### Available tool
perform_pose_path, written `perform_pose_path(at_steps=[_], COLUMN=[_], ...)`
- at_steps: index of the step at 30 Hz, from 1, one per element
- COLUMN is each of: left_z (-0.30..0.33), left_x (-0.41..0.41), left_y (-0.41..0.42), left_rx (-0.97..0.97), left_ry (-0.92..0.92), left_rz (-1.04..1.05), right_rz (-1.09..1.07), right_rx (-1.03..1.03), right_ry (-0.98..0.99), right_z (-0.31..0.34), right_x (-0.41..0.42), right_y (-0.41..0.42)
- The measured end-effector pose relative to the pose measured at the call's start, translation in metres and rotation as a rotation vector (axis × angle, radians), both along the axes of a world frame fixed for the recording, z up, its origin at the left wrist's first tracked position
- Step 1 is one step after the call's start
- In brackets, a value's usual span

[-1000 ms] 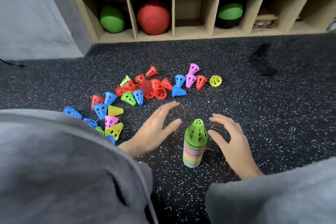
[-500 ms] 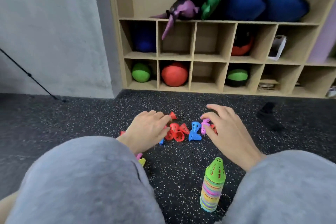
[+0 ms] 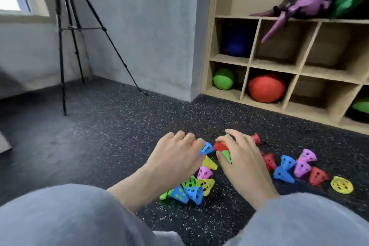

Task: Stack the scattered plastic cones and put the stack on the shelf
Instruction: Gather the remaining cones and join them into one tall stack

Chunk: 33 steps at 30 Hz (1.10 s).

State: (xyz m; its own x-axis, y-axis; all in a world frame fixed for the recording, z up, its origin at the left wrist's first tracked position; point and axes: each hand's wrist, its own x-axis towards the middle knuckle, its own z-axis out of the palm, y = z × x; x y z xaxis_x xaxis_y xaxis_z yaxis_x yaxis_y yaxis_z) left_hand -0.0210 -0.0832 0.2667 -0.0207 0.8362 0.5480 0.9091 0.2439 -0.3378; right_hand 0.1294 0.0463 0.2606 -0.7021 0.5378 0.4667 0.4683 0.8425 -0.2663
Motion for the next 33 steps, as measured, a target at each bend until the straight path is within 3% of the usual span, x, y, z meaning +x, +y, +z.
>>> perform_pose_path(at_steps=[3,14,19,24,33], left_z=[-0.044,-0.231,-0.276,-0.305,-0.323], left_x=[-0.037,-0.102,-0.124,-0.130,-0.110], left_y=[0.002,0.022,0.028,0.043,0.023], left_rx=[-0.037,-0.463,-0.433,-0.338,-0.137], left_ry=[-0.114,-0.542,-0.826,-1.039,-1.167], left_rz=[0.076,0.208,0.222,0.228,0.077], right_rz=[0.043,0.072,0.034,-0.066,-0.152], right_rx=[-0.072,-0.675,-0.779,-0.780,-0.850], right_ry=[-0.045,-0.437,-0.500,-0.364,-0.012], right_z=[-0.038,-0.187,-0.235,-0.262,-0.265], right_x=[-0.021,-0.073,-0.095,-0.110,-0.095], right_y=[0.014,0.049,0.056,0.058,0.053])
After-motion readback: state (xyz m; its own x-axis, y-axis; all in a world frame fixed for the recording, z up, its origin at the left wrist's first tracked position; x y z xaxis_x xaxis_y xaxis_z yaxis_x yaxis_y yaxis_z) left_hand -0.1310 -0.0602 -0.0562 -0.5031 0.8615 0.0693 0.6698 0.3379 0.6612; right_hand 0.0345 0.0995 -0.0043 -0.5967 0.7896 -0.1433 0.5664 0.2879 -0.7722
